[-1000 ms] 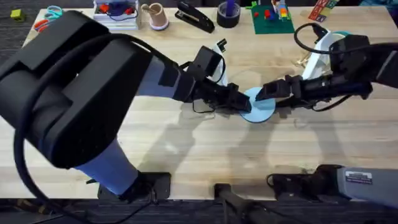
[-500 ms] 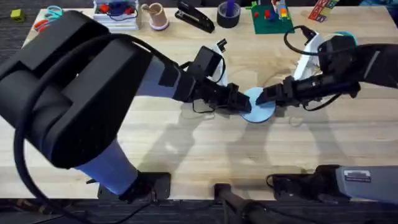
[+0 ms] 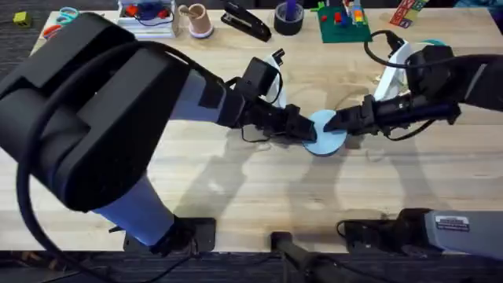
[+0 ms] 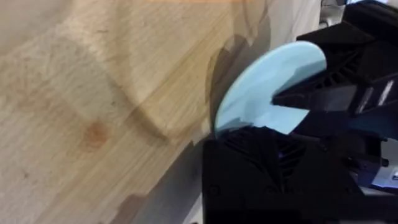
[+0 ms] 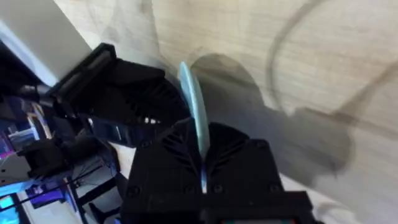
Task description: Pick up the plates from the table one by one and place each into a slot on the dish rack.
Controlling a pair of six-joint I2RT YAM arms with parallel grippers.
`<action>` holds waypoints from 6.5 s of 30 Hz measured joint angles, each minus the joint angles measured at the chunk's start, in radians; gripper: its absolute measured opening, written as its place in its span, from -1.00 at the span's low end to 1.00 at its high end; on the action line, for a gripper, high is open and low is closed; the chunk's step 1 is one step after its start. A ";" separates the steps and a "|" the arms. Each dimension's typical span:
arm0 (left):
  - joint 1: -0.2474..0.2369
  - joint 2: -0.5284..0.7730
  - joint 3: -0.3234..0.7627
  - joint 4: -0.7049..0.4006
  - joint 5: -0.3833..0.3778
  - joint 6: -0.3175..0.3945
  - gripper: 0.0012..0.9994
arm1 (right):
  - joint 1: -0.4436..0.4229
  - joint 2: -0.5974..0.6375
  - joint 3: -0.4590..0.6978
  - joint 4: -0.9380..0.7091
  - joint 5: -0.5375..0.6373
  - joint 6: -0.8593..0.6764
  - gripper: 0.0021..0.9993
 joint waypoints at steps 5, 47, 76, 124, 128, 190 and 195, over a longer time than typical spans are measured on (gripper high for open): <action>0.006 0.000 0.000 -0.009 0.007 0.000 -0.92 | 0.009 -0.036 0.014 -0.077 0.041 -0.001 -0.94; 0.035 -0.560 0.375 -0.823 -0.724 0.413 -0.90 | 0.013 -0.482 0.645 -0.669 0.611 -0.095 -0.94; 0.035 -0.560 0.375 -0.823 -0.738 0.430 0.99 | 0.013 -0.485 0.679 -0.670 0.761 -0.237 -0.94; 0.035 -0.560 0.375 -0.818 -0.738 0.430 0.99 | 0.001 -0.484 0.679 -0.461 0.990 -0.468 -0.94; 0.035 -0.560 0.375 -0.818 -0.738 0.430 0.99 | -0.055 -0.462 0.690 -0.459 0.951 -0.468 -0.94; 0.035 -0.560 0.375 -0.818 -0.743 0.430 0.99 | -0.323 0.127 0.750 -0.225 0.529 -0.749 -0.95; 0.035 -0.560 0.375 -0.818 -0.747 0.430 0.99 | -0.323 0.156 0.750 -0.222 0.525 -0.749 -0.95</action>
